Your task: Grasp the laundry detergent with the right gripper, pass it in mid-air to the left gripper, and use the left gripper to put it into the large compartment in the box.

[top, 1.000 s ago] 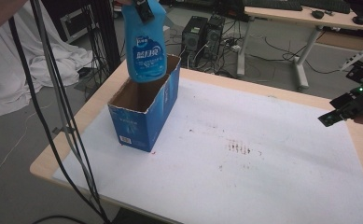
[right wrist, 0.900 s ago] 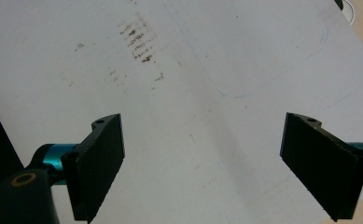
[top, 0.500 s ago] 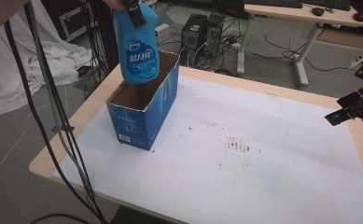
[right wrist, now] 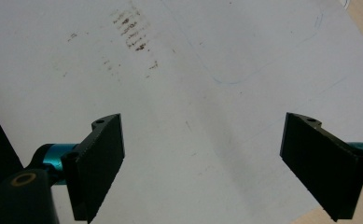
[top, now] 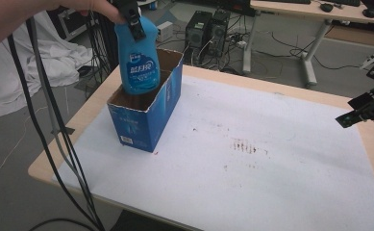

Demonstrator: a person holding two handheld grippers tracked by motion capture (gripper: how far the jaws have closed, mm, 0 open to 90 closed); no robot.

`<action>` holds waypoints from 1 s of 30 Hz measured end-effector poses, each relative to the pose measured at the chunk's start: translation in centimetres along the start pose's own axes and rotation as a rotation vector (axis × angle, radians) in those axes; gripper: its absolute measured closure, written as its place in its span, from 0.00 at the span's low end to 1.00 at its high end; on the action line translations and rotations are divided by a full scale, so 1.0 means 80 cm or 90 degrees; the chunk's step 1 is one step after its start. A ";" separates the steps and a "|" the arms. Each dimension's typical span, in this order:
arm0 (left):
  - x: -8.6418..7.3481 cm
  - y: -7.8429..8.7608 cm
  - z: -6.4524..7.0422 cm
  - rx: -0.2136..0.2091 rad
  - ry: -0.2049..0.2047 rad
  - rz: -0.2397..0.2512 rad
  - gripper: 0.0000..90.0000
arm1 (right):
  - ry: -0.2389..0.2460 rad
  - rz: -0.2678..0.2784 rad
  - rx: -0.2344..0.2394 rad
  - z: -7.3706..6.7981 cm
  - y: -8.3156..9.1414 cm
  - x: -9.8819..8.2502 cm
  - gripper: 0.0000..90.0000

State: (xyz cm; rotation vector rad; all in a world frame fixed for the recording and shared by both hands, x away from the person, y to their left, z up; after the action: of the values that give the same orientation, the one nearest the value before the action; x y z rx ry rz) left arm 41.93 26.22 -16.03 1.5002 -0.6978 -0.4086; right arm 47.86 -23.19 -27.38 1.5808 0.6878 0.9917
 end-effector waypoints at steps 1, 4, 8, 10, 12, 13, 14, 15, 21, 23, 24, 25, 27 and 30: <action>0.000 -0.002 0.000 0.000 -0.004 -0.003 0.43 | -0.001 -0.001 0.000 0.000 0.000 0.000 0.15; 0.000 -0.010 0.002 -0.005 -0.002 -0.007 0.43 | 0.001 0.001 0.000 0.000 0.001 -0.002 0.14; 0.000 -0.019 0.004 -0.012 -0.007 -0.010 0.43 | -0.004 0.003 0.001 0.000 0.001 -0.004 0.15; 0.000 -0.024 0.005 -0.015 -0.007 -0.015 0.43 | -0.004 0.003 0.000 0.001 0.000 -0.005 0.14; 0.000 -0.029 0.006 -0.016 -0.012 -0.019 0.43 | -0.004 0.003 0.002 0.000 -0.001 -0.006 0.14; 0.000 -0.034 0.006 -0.017 -0.015 -0.023 0.43 | -0.004 0.003 0.002 0.001 -0.001 -0.006 0.15; 0.000 -0.034 0.006 -0.017 -0.015 -0.023 0.43 | -0.004 0.003 0.002 0.001 -0.001 -0.006 0.15; 0.000 -0.037 0.007 -0.018 -0.013 -0.024 0.43 | -0.004 0.003 0.001 0.001 -0.001 -0.006 0.14; -0.001 -0.054 0.009 -0.022 -0.026 -0.045 0.43 | -0.005 0.001 0.001 0.001 -0.002 -0.008 0.15; -0.002 -0.060 0.009 -0.025 -0.026 -0.048 0.43 | -0.004 0.002 0.002 0.002 -0.002 -0.008 0.15; -0.003 -0.066 0.010 -0.026 -0.028 -0.050 0.43 | -0.007 0.002 0.002 0.002 -0.002 -0.009 0.15; -0.003 -0.066 0.010 -0.026 -0.028 -0.050 0.43 | -0.007 0.002 0.002 0.002 -0.002 -0.009 0.15; -0.004 -0.071 0.011 -0.026 -0.028 -0.052 0.43 | -0.006 0.004 0.002 0.003 -0.002 -0.009 0.15; -0.006 -0.082 0.011 -0.024 -0.031 -0.054 0.43 | -0.008 0.007 0.003 0.004 -0.001 -0.011 0.15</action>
State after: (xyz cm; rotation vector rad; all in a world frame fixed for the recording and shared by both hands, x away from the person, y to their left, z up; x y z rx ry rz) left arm 42.09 25.48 -22.61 1.4926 -0.6619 -0.5214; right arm 47.75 -24.07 -27.72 1.5948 0.6741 0.9873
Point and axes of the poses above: each handheld gripper's, and its own axes: y roughly backward along the jaws, x roughly out of its top, z roughly to its right, the point moved 3 cm from there along -y, roughly forward along the jaws, and after that the axes turned 7 degrees about -z, right-handed, at the moved point
